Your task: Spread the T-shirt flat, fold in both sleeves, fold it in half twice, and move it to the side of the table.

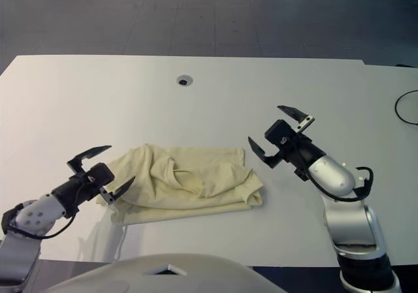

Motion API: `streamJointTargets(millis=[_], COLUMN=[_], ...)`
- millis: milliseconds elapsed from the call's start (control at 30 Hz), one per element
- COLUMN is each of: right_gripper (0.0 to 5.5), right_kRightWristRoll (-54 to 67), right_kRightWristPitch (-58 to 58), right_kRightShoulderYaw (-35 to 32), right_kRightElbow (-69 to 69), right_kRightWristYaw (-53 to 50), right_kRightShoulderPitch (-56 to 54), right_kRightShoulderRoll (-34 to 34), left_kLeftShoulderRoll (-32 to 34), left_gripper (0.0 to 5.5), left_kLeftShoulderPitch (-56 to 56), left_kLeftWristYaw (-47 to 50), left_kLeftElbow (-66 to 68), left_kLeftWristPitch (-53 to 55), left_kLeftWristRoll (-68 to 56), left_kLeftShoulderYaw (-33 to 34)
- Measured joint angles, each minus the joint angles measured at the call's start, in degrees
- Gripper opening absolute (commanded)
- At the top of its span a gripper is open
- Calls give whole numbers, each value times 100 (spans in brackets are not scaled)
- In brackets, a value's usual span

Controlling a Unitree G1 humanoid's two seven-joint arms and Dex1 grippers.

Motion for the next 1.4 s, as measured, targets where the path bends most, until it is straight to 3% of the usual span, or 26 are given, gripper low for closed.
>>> streamJointTargets(millis=[67,200,333,433,533,733,1100,1400], right_gripper=[538,476,533,539,502,403,223,348], right_kRightWristRoll=[225,262,117,-47,-187,-299,-348,-300], right_kRightWristPitch=[102,119,57,34,-3,-78,-114,-124], right_kRightShoulderYaw=[110,705,1315,1715,2117,2444,2444,2325], right_kRightElbow=[-471,-835,-770,-648,-467,-257,-101,-90], right_kRightWristYaw=[247,503,537,544,555,582,548,674], right_kRightShoulderPitch=[296,706,748,756,741,617,511,459], right_kRightShoulderRoll=[-97,-307,-384,-432,-435,-439,-413,-596], left_kLeftShoulderRoll=[8,33,78,81,52,21,15,4], left_gripper=[540,540,540,540,540,540,540,540], left_kLeftShoulderPitch=[-228,-574,-969,-1317,-1505,-1563,-1584,-1512], left_kLeftWristYaw=[-213,-531,-688,-732,-722,-673,-616,-576], left_kLeftElbow=[76,236,543,775,1142,1282,1326,1330], left_kLeftWristPitch=[-221,-511,-706,-908,-1145,-1214,-1213,-1195], left_kLeftWristRoll=[-311,-656,-631,-391,-66,43,48,140], left_kLeftShoulderYaw=[-5,-64,-305,-646,-1040,-1210,-1328,-1429])
